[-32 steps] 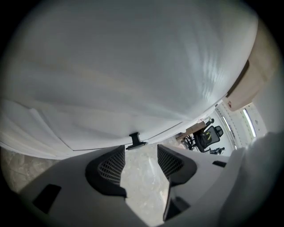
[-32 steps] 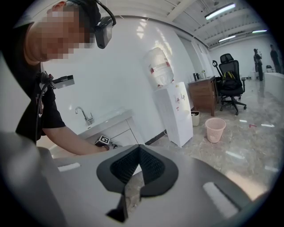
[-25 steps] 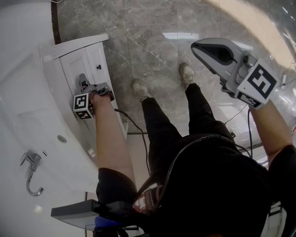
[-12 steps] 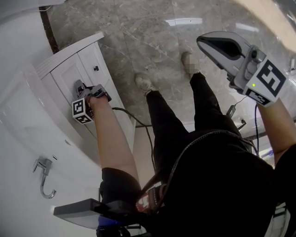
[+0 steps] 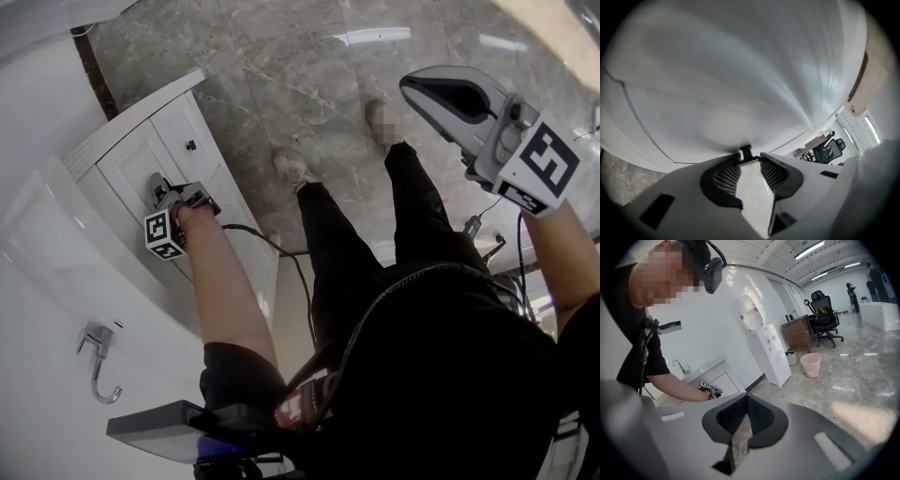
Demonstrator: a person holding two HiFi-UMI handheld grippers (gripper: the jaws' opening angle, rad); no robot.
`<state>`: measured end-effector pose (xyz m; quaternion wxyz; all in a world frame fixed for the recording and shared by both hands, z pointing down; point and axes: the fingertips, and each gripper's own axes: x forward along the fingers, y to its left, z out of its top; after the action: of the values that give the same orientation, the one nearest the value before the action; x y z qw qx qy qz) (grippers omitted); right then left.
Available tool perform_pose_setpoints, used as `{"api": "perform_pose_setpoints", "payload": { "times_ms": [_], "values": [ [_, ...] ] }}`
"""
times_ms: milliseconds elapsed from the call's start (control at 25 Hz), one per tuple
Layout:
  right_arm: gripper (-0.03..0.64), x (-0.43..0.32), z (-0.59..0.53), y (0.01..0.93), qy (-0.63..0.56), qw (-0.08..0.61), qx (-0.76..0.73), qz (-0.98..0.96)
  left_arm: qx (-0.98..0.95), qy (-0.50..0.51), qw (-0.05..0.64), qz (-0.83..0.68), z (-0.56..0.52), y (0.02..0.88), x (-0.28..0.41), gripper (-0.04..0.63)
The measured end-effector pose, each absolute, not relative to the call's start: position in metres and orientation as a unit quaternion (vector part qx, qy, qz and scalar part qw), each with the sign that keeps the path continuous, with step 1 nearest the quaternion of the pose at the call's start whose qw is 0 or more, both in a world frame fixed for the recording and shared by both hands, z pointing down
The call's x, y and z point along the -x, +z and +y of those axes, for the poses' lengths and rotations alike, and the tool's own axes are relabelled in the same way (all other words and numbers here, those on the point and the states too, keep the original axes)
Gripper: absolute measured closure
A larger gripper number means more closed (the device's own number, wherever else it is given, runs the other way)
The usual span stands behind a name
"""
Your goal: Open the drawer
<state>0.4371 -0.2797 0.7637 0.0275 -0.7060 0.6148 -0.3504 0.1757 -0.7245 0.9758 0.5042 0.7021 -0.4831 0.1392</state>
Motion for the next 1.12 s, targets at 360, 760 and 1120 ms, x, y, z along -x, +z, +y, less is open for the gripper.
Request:
{"api": "perform_pose_setpoints", "payload": {
  "times_ms": [360,760,1120],
  "values": [
    [0.623,-0.435,-0.27,0.767,-0.35,0.03,0.711,0.609,-0.711,0.159,0.494,-0.475,-0.716,0.976,-0.177,0.467],
    [0.623,-0.434,-0.259,0.755,-0.339,0.033,0.716,0.609,-0.708,0.157,0.513,-0.46,-0.653,0.976,-0.197,0.468],
    [0.623,-0.432,-0.225,0.753,-0.333,0.04,0.727,0.599,-0.707,0.158,0.513,-0.461,-0.616,0.977,-0.209,0.468]
  ]
}}
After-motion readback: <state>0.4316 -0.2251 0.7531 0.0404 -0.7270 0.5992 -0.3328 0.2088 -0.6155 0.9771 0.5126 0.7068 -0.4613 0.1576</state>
